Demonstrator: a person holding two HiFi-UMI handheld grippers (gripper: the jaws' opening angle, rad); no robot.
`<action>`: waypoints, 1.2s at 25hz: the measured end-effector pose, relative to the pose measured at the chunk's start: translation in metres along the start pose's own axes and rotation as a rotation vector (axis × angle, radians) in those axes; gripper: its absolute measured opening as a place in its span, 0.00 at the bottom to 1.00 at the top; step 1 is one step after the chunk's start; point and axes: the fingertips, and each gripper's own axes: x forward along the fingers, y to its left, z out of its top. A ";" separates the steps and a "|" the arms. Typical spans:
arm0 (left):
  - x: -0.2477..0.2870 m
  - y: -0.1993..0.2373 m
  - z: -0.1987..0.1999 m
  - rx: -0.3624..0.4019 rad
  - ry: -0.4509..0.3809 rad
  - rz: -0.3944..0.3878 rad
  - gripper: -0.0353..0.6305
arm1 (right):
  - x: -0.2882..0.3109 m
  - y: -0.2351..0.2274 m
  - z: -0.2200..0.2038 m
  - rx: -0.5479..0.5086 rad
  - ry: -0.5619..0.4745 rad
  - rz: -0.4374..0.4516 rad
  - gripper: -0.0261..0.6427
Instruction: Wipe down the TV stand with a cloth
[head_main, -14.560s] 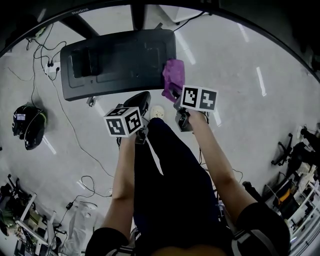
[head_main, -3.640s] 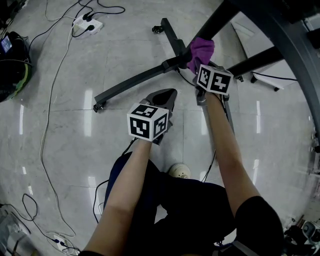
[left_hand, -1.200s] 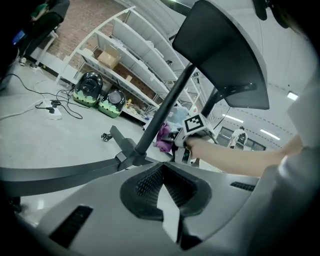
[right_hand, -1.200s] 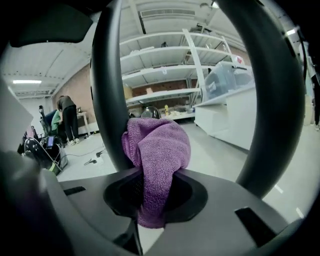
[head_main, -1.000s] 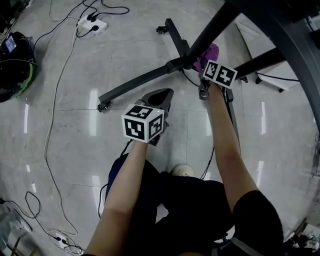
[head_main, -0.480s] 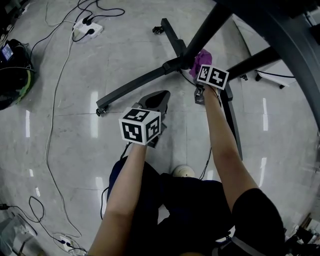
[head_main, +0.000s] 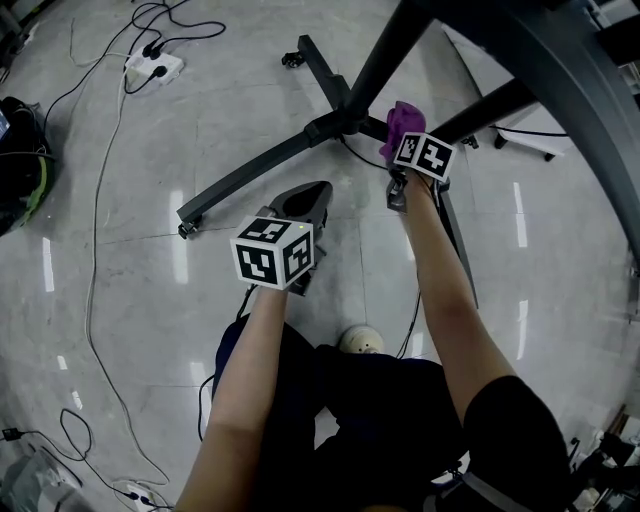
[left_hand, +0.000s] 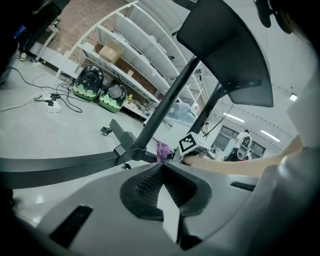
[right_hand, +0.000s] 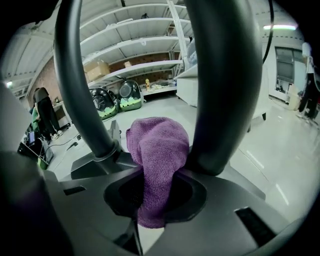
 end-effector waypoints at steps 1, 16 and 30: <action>0.000 -0.001 0.000 -0.003 0.000 -0.004 0.06 | -0.002 -0.003 -0.001 0.007 -0.001 -0.004 0.17; 0.001 -0.030 0.001 -0.021 -0.017 -0.071 0.06 | -0.103 0.041 0.120 -0.161 -0.343 0.055 0.17; 0.004 -0.047 -0.002 -0.013 -0.012 -0.110 0.06 | -0.237 0.033 0.225 0.156 -0.745 0.202 0.17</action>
